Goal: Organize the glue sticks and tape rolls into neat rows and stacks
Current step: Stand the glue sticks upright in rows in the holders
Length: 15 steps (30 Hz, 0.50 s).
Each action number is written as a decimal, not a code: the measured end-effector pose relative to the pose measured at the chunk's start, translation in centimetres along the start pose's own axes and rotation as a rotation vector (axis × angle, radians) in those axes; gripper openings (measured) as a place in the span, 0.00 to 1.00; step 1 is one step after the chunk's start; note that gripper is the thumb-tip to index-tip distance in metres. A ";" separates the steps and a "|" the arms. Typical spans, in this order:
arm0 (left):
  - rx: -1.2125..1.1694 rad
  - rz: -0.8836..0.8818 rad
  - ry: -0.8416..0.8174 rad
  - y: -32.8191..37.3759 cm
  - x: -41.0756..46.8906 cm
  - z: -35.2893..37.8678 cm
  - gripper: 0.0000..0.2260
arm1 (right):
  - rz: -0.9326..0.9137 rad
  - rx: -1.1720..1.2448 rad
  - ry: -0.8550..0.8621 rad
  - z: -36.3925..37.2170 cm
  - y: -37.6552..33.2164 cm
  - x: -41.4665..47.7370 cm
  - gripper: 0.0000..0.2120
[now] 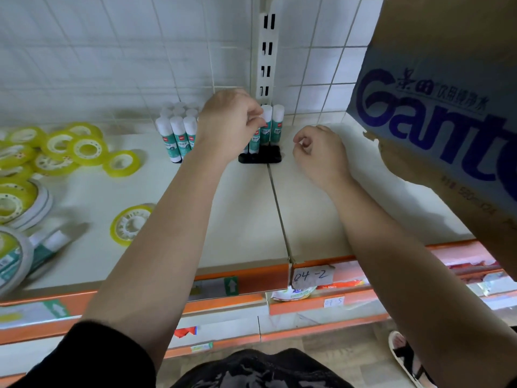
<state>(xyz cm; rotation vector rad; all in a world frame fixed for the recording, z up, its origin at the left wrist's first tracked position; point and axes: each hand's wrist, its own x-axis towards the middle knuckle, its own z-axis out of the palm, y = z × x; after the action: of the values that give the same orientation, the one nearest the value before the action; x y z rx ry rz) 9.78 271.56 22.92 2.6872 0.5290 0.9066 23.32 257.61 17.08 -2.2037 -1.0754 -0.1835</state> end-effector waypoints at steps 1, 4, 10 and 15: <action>-0.034 0.004 0.003 0.0 -0.5 -0.4 0.11 | -0.020 0.008 0.028 -0.3 -0.5 0.1 0.07; -0.091 0.011 0.094 -0.4 -2.3 -2.0 0.13 | -0.112 0.046 0.114 -1.0 -2.7 0.5 0.05; 0.004 -0.017 0.220 -2.9 -6.3 -7.2 0.10 | -0.266 0.127 0.138 0.1 -9.5 0.2 0.06; 0.116 -0.116 0.192 -6.6 -10.6 -11.8 0.11 | -0.297 0.331 0.005 2.7 -15.9 -1.8 0.06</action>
<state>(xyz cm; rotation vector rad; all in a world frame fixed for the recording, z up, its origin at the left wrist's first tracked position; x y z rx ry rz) -7.08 274.55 24.12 2.6521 0.7930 1.1390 9.92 264.99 22.36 -1.7457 -1.3248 -0.1294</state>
